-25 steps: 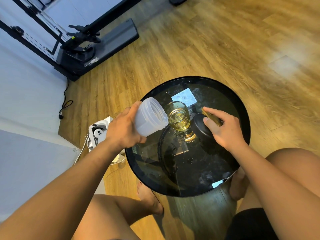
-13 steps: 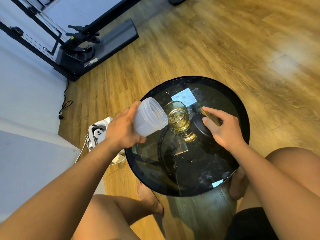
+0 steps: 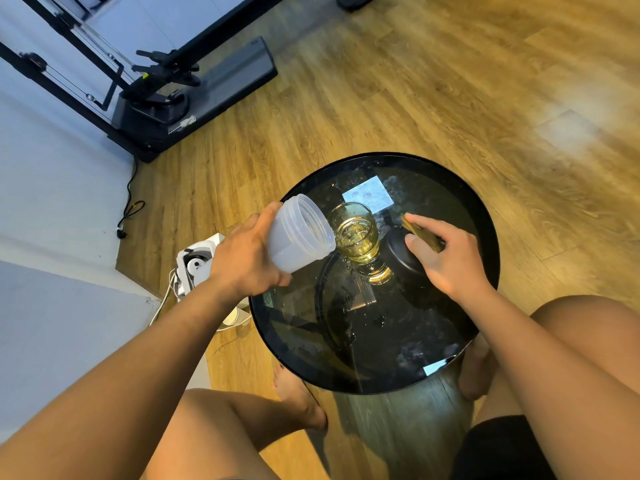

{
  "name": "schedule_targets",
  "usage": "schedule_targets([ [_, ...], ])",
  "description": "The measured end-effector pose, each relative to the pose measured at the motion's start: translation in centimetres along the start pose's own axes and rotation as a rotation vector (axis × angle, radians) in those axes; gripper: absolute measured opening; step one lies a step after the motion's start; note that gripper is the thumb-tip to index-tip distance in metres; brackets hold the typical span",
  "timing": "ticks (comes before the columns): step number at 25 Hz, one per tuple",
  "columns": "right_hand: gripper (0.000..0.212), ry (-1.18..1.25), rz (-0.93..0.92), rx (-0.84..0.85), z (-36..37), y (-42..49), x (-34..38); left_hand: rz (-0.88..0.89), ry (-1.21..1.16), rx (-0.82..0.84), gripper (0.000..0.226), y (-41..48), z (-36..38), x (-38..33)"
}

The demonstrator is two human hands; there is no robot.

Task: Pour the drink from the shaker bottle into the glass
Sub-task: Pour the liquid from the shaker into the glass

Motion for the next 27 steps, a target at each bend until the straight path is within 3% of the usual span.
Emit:
schedule_targets([
  [27, 0.029, -0.007, -0.005, -0.009, -0.14, -0.05, 0.21, 0.002, 0.014, -0.055, 0.12, -0.07, -0.69, 0.06],
])
Point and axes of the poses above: each hand's wrist, its own y-axis towards the middle knuckle, its own z-axis out of the palm, x = y × z, the point moved 7 cm from there along y, towards the middle knuckle, and after that the axes turned 13 degrees about x, right-handed, at the moved point
